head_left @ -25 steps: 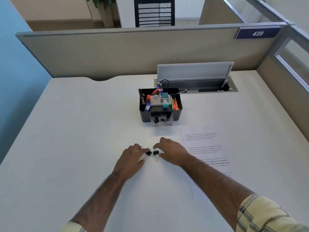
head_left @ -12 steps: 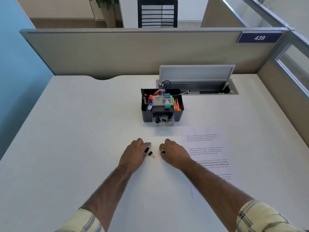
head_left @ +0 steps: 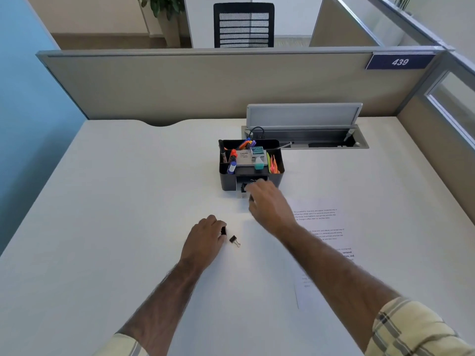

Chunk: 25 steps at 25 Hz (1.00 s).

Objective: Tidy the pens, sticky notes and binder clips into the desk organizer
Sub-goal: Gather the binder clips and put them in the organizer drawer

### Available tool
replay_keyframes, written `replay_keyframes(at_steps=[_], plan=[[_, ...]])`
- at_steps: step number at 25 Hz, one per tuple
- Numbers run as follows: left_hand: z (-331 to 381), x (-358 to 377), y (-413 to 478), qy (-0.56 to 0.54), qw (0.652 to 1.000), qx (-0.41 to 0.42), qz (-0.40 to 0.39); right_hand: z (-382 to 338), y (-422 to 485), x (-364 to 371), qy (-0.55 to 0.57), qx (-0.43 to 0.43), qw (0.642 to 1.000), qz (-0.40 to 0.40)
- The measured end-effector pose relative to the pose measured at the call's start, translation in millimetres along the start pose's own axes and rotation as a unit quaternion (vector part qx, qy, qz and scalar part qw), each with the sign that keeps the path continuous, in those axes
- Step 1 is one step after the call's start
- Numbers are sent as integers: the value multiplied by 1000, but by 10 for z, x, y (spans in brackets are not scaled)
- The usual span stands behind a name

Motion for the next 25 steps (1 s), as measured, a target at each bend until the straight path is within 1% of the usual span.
replay_keyframes(at_steps=[2,3,5,7,8,11,12,16,20,22,25], plan=[[39,-65,5,-2,1000,5,12,55,237,-207,-1,2,1000,25],[63,-105,13,-4,1000,8,18,82,333,-239,-8,2,1000,16],[114,-206,34,-6,999,14,37,141,459,-185,-19,-1,999,-29],[190,-337,74,-13,998,23,64,255,500,-128,-2,13,999,-51],[244,-410,109,-17,997,28,76,335,494,-145,15,32,999,-37],[487,-631,306,-19,993,52,108,580,366,-268,67,98,992,42],[588,-696,402,-17,991,63,115,640,300,-287,76,112,989,54],[945,-852,830,1,989,90,117,734,44,-284,78,118,988,54],[1095,-847,1081,-6,990,97,101,832,-145,-255,57,127,989,43],[1077,-840,1073,-11,989,100,105,896,-203,-236,53,137,989,37],[915,-809,850,-41,985,98,137,867,-248,-166,53,138,988,36]])
Point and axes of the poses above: each hand's wrist, its own y-axis towards the middle knuckle, its own x-axis out of the palm, z = x × y, the point moved 10 cm from there along y, towards the middle knuckle, and after that the axes turned 2 degrees about -z, right-handed, at the moved point
